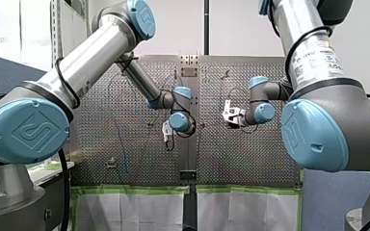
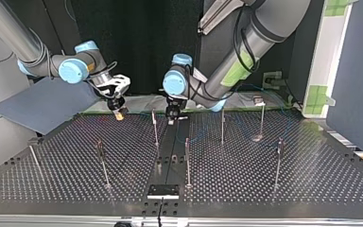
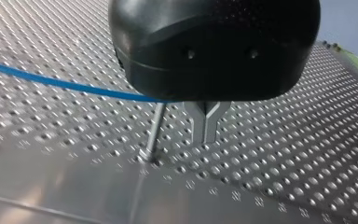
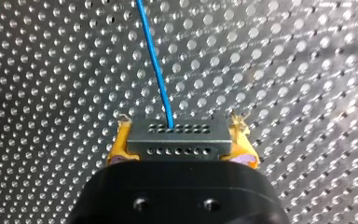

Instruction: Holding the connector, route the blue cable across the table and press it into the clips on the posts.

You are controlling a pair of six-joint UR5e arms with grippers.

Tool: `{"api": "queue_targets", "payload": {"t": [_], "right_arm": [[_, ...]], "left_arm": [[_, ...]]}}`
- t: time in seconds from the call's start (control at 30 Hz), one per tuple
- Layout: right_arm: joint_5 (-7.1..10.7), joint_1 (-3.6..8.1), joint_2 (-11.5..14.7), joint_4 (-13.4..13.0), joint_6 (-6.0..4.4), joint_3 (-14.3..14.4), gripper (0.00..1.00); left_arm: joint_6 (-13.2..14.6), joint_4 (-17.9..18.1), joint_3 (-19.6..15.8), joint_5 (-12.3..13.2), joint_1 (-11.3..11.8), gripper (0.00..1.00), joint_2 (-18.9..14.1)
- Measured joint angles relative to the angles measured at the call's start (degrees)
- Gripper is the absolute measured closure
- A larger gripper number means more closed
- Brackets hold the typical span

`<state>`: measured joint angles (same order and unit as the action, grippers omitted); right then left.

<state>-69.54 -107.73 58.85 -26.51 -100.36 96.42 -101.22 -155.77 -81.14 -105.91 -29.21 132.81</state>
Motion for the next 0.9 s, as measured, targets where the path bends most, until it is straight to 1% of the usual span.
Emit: {"api": "queue_targets", "payload": {"t": [0.17, 0.23, 0.4, 0.6, 0.63, 0.67, 0.7, 0.77, 0.8, 0.83, 0.87, 0.9], "right_arm": [[0.42, 0.77, -1.33, -0.22, 0.16, -0.63, 1.00], [0.64, 1.12, -1.60, -0.41, 0.15, -0.99, 1.00], [1.09, 2.04, -1.82, -0.55, 0.08, -2.23, 1.00], [1.99, 3.22, -1.89, -0.57, 0.19, -3.19, 1.00], [2.15, 3.37, -1.89, -0.57, 0.22, -3.25, 1.00], [2.30, 3.51, -1.89, -0.57, 0.25, -3.29, 1.00], [2.55, 3.68, -1.89, -0.57, 0.30, -3.33, 1.00], [2.90, 3.88, -1.90, -0.57, 0.39, -3.35, 1.00], [3.09, 3.97, -1.90, -0.57, 0.44, -3.35, 1.00], [3.22, 4.03, -1.90, -0.56, 0.48, -3.35, 1.00], [3.34, 4.07, -1.91, -0.57, 0.51, -3.36, 1.00], [3.50, 4.14, -1.91, -0.56, 0.55, -3.36, 1.00]], "left_arm": [[0.08, -2.83, 2.88, -0.17, 0.73, 1.00, 0.91], [0.15, -3.39, 3.91, -0.20, 0.98, 1.00, 0.96], [0.41, -3.88, 6.61, -0.27, 1.48, 1.00, 0.99], [0.49, -4.03, 7.44, -0.21, 1.57, 1.00, 1.01], [0.50, -4.12, 7.46, -0.21, 1.54, 0.95, 1.01], [0.50, -4.26, 7.47, -0.21, 1.50, 0.84, 1.00], [0.50, -4.40, 7.47, -0.21, 1.44, 0.84, 1.00], [0.51, -4.79, 7.47, -0.23, 1.25, 0.66, 1.00], [0.53, -4.95, 7.47, -0.24, 1.17, 0.66, 1.00], [0.55, -5.11, 7.47, -0.24, 1.07, 0.53, 1.00], [0.59, -5.37, 7.48, -0.26, 0.95, 0.36, 1.00], [0.62, -5.63, 7.48, -0.27, 0.87, 0.36, 1.00]]}}
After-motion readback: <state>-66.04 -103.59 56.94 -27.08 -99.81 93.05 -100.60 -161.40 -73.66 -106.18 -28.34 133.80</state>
